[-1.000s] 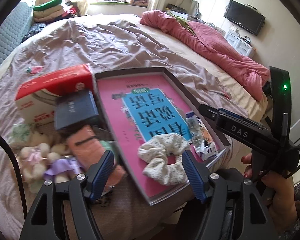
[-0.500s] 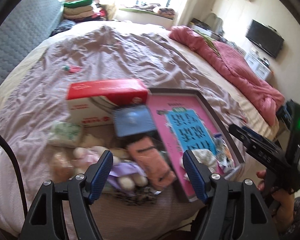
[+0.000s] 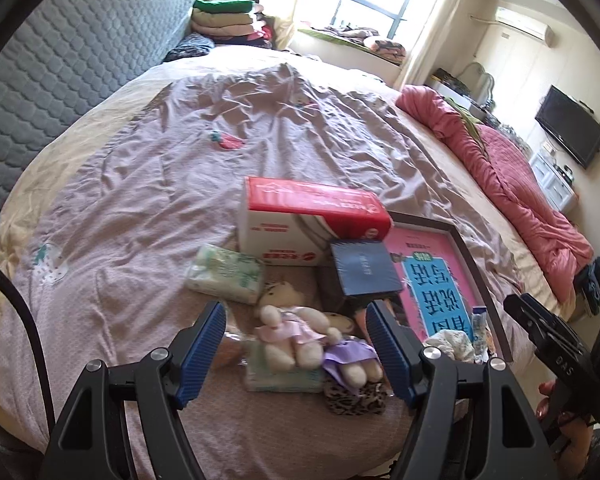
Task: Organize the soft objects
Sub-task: 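Lower the snack packet onto the pink book and open the right tool, then move both open tools back over the pile of items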
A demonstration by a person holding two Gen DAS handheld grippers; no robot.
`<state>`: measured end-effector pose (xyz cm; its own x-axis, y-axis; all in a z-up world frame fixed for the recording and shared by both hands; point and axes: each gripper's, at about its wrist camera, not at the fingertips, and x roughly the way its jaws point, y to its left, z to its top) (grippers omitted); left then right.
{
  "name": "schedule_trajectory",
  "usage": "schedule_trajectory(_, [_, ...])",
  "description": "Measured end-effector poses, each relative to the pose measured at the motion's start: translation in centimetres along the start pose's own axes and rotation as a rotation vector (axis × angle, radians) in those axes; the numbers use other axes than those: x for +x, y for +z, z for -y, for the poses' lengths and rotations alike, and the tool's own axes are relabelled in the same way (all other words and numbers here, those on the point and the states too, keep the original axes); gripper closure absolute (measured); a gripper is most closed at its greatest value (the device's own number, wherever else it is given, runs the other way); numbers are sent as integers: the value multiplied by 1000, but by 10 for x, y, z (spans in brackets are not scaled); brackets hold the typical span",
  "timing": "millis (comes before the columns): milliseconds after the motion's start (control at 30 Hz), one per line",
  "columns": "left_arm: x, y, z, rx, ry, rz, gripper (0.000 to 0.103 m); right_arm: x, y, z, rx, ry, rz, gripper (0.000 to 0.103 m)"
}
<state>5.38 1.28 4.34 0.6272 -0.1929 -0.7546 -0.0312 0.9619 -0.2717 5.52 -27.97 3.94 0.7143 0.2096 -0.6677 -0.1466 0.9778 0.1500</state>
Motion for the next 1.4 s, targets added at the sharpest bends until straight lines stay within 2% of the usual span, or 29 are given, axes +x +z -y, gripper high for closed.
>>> schedule_trajectory(333, [-1, -2, -26, -37, 28, 2, 31, 13, -9, -41, -110, 49, -52, 36])
schedule_trajectory(700, [6, -9, -51, -61, 69, -25, 31, 36, -28, -67, -218, 65, -142, 36])
schedule_trajectory(900, [21, -16, -69, -95, 75, -69, 31, 46, -37, -71, -246, 58, -178, 36])
schedule_trajectory(1067, [40, -25, -78, -134, 40, -109, 31, 50, -40, -72, -252, 57, -185, 36])
schedule_trajectory(1200, [58, -29, -85, -183, 39, -140, 31, 56, -43, -74, -265, 59, -200, 36])
schedule_trajectory(1400, [75, -32, -84, -169, 57, -153, 31, 65, -47, -75, -277, 58, -221, 36])
